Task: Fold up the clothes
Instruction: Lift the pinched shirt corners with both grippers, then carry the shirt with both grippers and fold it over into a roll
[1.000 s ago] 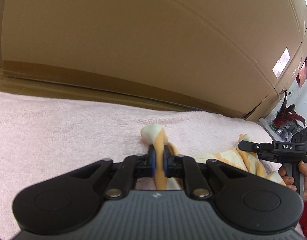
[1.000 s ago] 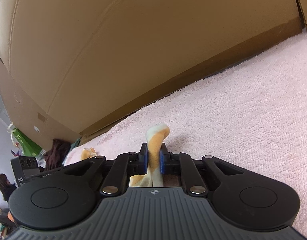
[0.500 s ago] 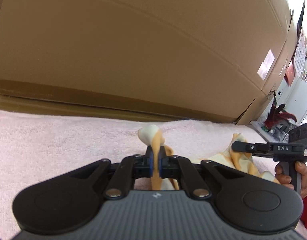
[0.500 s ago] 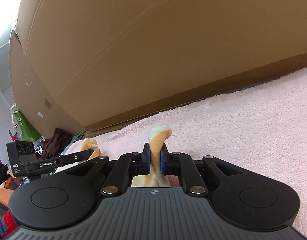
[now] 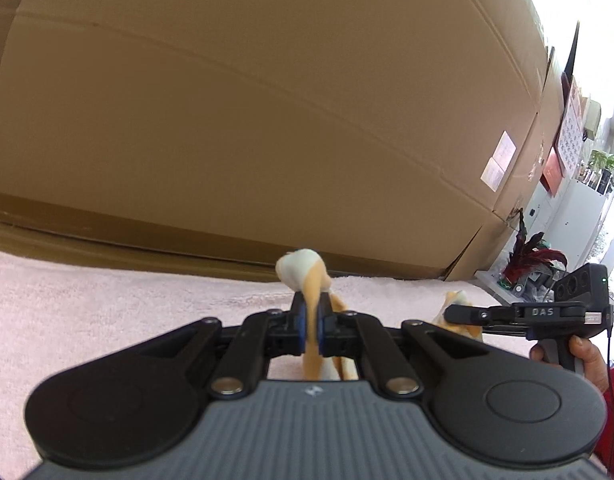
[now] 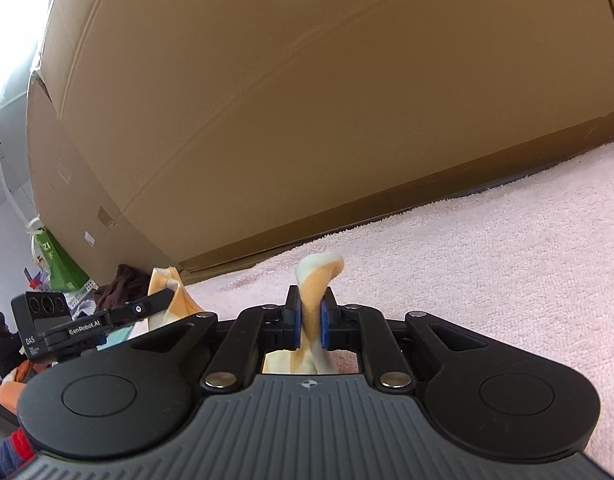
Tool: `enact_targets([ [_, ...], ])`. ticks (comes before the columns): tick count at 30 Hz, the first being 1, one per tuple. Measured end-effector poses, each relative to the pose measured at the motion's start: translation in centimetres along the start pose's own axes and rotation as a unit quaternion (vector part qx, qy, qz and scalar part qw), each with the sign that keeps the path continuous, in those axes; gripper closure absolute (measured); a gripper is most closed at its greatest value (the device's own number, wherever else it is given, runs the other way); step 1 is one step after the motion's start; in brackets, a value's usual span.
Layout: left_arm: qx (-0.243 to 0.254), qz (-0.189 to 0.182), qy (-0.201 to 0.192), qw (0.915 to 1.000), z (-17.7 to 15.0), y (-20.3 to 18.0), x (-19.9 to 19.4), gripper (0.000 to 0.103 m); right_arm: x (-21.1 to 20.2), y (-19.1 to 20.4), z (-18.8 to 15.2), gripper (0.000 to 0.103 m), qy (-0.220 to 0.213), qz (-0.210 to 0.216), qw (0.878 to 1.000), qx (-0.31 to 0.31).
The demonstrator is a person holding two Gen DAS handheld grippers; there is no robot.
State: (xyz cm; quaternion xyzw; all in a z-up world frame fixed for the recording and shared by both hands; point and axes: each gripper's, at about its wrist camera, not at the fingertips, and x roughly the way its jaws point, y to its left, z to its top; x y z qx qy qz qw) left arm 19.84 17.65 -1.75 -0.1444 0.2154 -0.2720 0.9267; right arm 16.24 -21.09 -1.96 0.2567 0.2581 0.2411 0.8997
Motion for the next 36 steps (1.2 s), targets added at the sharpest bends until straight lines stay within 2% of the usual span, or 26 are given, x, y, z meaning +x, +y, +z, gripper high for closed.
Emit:
enact_targets([
  [4, 0.007, 0.007, 0.0, 0.9999, 0.0, -1.6, -1.1, 0.101, -1.7, 0.4, 0.3, 0.094, -0.019, 0.018, 1.0, 0.011],
  [10, -0.001, -0.009, -0.015, 0.9998, 0.8, -3.2, -3.1, 0.101, -3.8, 1.7, 0.1, 0.094, -0.036, 0.031, 0.999, 0.004],
  [15, 0.007, -0.02, -0.021, 0.9996, 0.8, -4.4, -5.4, 0.101, -5.0, 1.7, -0.5, 0.094, -0.047, 0.062, 0.997, 0.025],
  [19, -0.009, -0.036, -0.036, 0.9987, 0.4, -4.6, -7.7, 0.101, -5.9, 1.6, -1.1, 0.093, -0.051, 0.089, 0.994, 0.04],
  [27, -0.006, -0.04, -0.042, 0.9983, -0.7, -5.3, -10.5, 0.101, -7.6, 3.3, -2.0, 0.093, -0.06, 0.077, 0.995, 0.024],
  [36, -0.005, -0.075, -0.056, 0.9956, -1.7, -6.0, -14.1, 0.101, -9.8, 5.1, -2.5, 0.093, -0.06, 0.095, 0.994, -0.008],
])
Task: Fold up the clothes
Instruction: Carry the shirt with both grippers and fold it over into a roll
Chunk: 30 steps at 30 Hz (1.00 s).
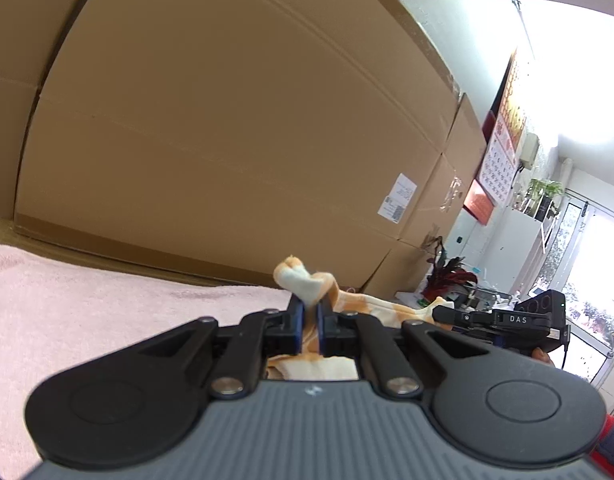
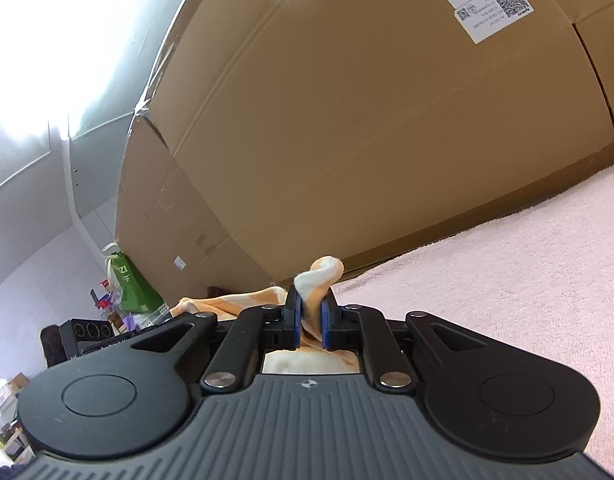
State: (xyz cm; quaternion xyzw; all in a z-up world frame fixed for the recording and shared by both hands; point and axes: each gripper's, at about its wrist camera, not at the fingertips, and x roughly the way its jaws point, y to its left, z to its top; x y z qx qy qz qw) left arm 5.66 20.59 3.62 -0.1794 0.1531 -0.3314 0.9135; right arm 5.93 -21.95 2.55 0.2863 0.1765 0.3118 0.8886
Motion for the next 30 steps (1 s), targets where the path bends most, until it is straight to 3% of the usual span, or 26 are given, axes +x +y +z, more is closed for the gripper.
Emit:
enact_targets([
  [19, -0.003, -0.086, -0.018, 0.9962, -3.3, -2.3, -7.0, 0.099, -4.9, 1.0, -2.9, 0.093, 0.04, 0.086, 0.994, -0.048],
  [25, 0.05, -0.071, 0.035, 0.9956, -4.9, -3.6, -7.1, 0.099, -5.0, 1.4, -3.4, 0.092, 0.08, 0.055, 0.992, -0.079],
  [30, 0.122, -0.039, 0.078, 0.9887, -6.4, -5.1, -7.2, 0.099, -4.9, 1.6, -3.6, 0.092, 0.108, 0.035, 0.988, -0.105],
])
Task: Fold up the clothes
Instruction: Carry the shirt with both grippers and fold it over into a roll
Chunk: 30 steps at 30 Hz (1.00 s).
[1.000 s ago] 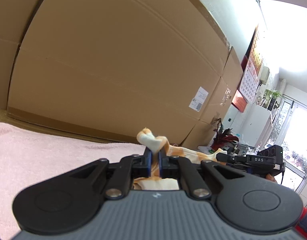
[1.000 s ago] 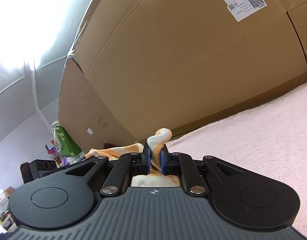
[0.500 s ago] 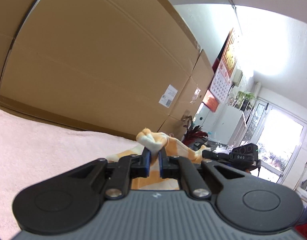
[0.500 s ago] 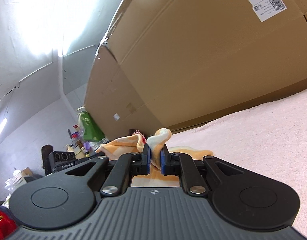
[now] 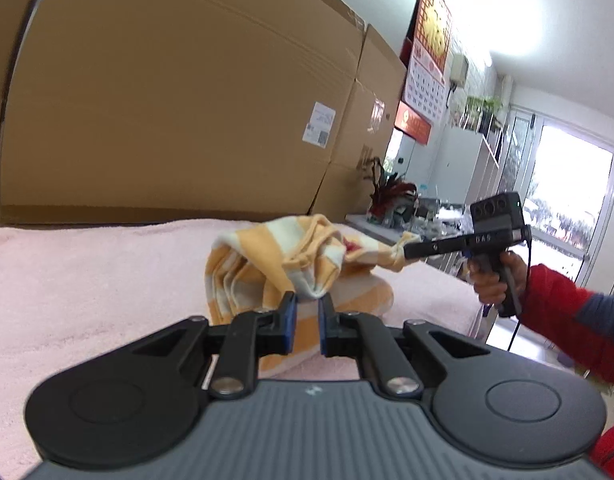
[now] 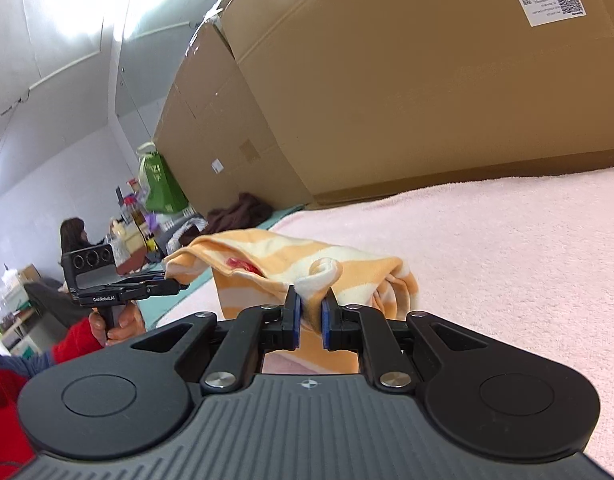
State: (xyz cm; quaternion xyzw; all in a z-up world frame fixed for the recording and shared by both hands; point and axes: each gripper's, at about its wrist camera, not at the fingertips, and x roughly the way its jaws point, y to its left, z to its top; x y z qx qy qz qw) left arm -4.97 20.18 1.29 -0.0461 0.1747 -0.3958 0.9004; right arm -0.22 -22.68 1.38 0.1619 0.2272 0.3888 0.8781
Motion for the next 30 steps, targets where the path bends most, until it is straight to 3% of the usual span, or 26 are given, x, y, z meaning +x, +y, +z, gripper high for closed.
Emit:
enact_targets([
  [5, 0.054, 0.047, 0.042, 0.9965, -0.5, -0.8, 1.4, 0.099, 0.7, 0.4, -0.4, 0.093, 0.029, -0.018, 0.999, -0.025],
  [9, 0.08, 0.067, 0.028, 0.9941, 0.2, -1.4, 1.7, 0.094, 1.4, 0.9, -0.7, 0.093, 0.038, -0.044, 0.997, -0.051],
  [10, 0.098, 0.083, 0.02, 0.9915, 0.6, -1.9, 1.7, 0.084, 1.7, 1.0, -0.7, 0.093, 0.039, -0.05, 0.996, -0.056],
  [12, 0.139, 0.109, 0.016, 0.9842, 1.6, -2.8, 1.9, 0.082, 2.2, 1.3, -0.7, 0.094, 0.042, -0.062, 0.995, -0.066],
  [14, 0.181, 0.13, 0.02, 0.9747, 2.5, -3.6, 2.4, 0.073, 2.4, 1.5, -0.7, 0.094, 0.046, -0.067, 0.994, -0.076],
  [17, 0.234, 0.159, 0.047, 0.958, 2.9, -4.2, 4.1, 0.066, 2.3, 1.8, -0.6, 0.094, 0.048, -0.071, 0.993, -0.086],
  [21, 0.252, 0.186, 0.084, 0.946, 2.6, -3.4, 6.5, 0.064, 2.0, 2.0, -0.6, 0.094, 0.049, -0.07, 0.992, -0.092],
  [23, 0.25, 0.194, 0.088, 0.9446, 2.7, -2.8, 7.3, 0.063, 2.0, 2.1, -0.6, 0.094, 0.051, -0.071, 0.992, -0.094],
  [25, 0.239, 0.188, 0.091, 0.9483, 2.9, -2.2, 7.9, 0.064, 2.0, 2.0, -0.8, 0.094, 0.051, -0.072, 0.992, -0.095],
  [28, 0.226, 0.19, 0.112, 0.9489, 2.8, -1.7, 8.8, 0.091, 2.0, 1.7, -0.8, 0.094, 0.045, -0.072, 0.992, -0.091],
  [30, 0.226, 0.203, 0.109, 0.9465, 2.4, -1.7, 8.8, 0.092, 1.9, 1.7, -0.8, 0.094, 0.042, -0.072, 0.993, -0.089],
])
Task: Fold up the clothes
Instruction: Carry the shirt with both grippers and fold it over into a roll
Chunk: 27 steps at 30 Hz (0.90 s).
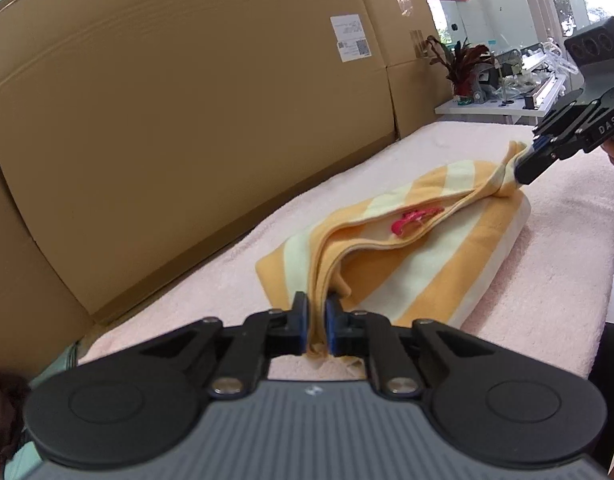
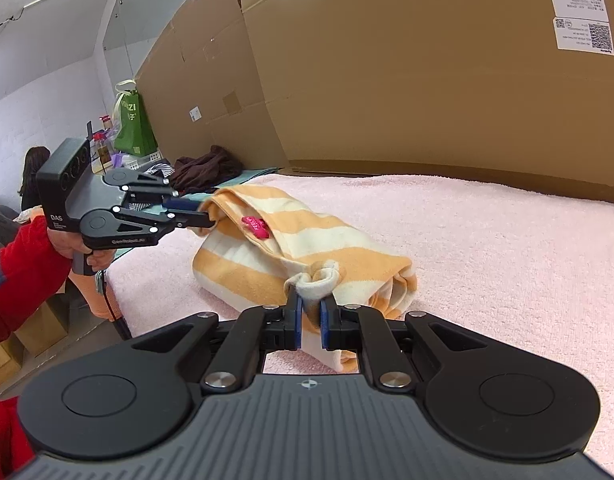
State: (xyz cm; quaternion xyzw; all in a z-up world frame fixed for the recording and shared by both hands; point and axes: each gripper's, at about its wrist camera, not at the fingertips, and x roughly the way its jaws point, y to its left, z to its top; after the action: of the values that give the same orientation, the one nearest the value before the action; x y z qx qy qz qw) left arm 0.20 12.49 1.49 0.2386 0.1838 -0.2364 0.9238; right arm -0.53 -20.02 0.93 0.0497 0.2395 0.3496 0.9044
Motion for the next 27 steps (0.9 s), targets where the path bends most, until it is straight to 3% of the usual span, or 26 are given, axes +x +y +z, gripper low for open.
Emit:
enact_targets([
  [5, 0.008, 0.017, -0.024, 0.9995, -0.4, -1.0, -1.5, 0.094, -0.2, 0.0, -0.2, 0.094, -0.007, -0.001, 1.0, 0.003],
  [10, 0.043, -0.014, -0.034, 0.9984, -0.6, -3.5, -3.5, 0.094, -0.7, 0.6, -0.2, 0.094, 0.001, -0.004, 1.0, -0.013],
  [14, 0.086, -0.032, -0.016, 0.9957, -1.5, -5.5, -3.9, 0.094, -1.4, 0.8, 0.0, 0.094, 0.013, -0.014, 0.999, -0.028],
  [21, 0.101, -0.023, 0.025, 0.9944, -3.1, -5.6, -1.6, 0.094, 0.0, 1.6, -0.1, 0.094, 0.056, -0.035, 0.995, -0.071],
  [27, 0.119, -0.021, 0.031, 0.9922, -2.9, -5.6, -1.3, 0.091, 1.1, 2.0, -0.5, 0.093, 0.071, -0.05, 0.992, -0.089],
])
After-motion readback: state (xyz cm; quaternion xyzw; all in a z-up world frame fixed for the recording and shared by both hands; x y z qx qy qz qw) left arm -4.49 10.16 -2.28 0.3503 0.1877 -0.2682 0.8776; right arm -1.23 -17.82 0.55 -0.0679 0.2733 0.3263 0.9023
